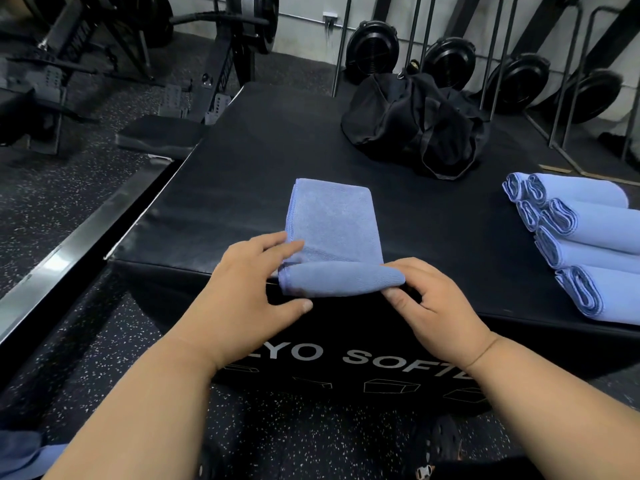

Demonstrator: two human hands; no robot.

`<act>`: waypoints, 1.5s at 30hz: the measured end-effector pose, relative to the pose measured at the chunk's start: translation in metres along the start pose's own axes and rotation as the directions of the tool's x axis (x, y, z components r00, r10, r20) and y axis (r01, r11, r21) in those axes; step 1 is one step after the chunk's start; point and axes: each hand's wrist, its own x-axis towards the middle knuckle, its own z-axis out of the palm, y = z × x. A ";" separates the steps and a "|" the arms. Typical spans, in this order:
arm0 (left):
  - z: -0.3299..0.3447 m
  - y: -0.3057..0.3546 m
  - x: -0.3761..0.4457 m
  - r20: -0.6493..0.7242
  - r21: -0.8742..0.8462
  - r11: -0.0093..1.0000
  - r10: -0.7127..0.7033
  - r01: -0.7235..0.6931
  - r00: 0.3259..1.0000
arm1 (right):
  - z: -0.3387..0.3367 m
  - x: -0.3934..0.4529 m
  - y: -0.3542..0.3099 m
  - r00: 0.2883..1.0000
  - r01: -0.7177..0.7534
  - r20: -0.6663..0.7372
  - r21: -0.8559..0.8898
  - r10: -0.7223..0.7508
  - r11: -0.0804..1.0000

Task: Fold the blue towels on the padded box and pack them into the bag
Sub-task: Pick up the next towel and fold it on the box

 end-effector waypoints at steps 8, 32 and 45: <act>0.026 0.017 0.007 -0.083 0.146 0.980 0.149 -0.136 0.985 | 0.006 -0.003 -0.001 0.998 0.048 -0.048 -0.047 -0.050 0.998; 0.011 0.024 0.009 -0.085 -0.291 0.926 -0.275 0.240 0.958 | -0.001 0.033 -0.029 0.962 -0.253 -0.036 0.238 0.269 0.938; 0.023 0.019 0.021 -0.311 -0.205 0.932 -0.350 0.298 0.883 | 0.016 0.061 -0.021 0.904 -0.406 -0.042 0.227 0.425 0.885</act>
